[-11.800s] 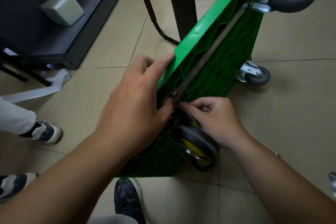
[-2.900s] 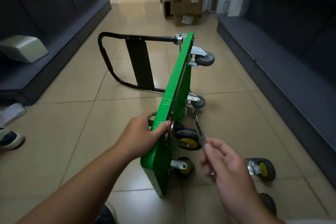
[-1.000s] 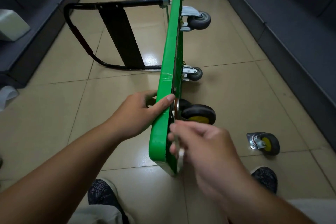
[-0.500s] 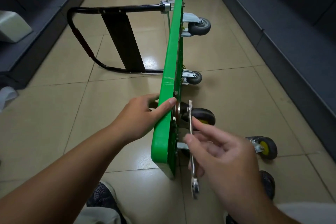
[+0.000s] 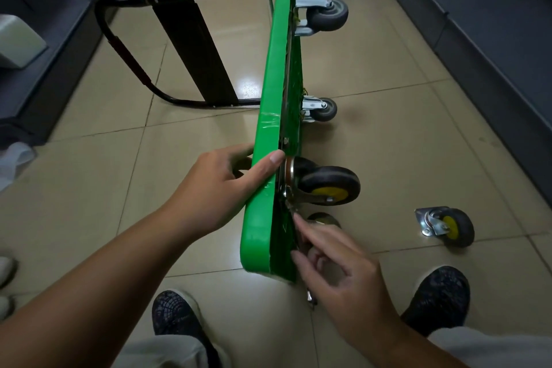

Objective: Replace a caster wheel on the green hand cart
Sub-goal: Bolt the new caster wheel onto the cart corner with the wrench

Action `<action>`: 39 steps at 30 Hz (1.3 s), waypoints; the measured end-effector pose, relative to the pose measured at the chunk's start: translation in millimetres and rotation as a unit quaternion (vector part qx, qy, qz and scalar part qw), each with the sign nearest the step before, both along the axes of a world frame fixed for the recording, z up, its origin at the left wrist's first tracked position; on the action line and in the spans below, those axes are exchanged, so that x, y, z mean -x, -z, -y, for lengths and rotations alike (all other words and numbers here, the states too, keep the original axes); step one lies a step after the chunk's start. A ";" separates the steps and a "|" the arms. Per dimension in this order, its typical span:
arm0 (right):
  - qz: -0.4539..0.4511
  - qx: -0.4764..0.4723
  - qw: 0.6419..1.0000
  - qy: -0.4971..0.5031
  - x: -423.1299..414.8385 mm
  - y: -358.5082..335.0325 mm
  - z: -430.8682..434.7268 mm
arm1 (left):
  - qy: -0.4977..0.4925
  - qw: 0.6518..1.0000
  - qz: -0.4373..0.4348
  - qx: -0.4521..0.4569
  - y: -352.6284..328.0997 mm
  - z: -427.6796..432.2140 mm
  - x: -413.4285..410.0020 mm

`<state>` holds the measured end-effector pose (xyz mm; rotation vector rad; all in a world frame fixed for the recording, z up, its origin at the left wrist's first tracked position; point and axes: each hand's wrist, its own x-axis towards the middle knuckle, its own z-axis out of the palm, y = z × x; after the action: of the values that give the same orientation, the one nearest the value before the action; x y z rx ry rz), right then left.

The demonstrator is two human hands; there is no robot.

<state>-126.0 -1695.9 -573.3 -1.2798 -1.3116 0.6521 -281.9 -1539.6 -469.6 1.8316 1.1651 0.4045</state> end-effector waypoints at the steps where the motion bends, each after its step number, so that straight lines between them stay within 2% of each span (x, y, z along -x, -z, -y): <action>1: -0.003 0.002 1.000 0.000 1.2 1.4 -0.8 | 0.000 1.000 0.002 -0.001 -0.2 0.2 -0.3; 14: 0.031 -0.001 0.999 0.028 12.6 16.1 -16.0 | -0.002 1.000 0.026 0.010 -3.1 2.7 -2.4; 21: -0.032 0.014 0.999 0.028 20.0 11.4 -15.3 | -0.002 0.999 0.034 0.019 -2.7 3.8 -2.6; 27: -0.042 0.043 0.998 0.034 19.3 -0.2 -11.4 | -0.001 0.999 0.032 0.017 -2.8 3.6 -2.1; 34: -0.226 0.117 0.966 0.050 33.3 -53.7 -13.0 | -0.012 0.999 0.033 0.004 -1.0 4.5 -0.2; 39: -0.348 0.269 0.898 0.028 14.4 -96.4 -39.6 | -0.017 0.999 0.031 0.003 0.1 3.9 -0.3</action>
<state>-140.4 -1656.3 -476.9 -1.3163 -0.5069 1.3478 -281.6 -1543.4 -469.6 1.7828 1.1558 0.4740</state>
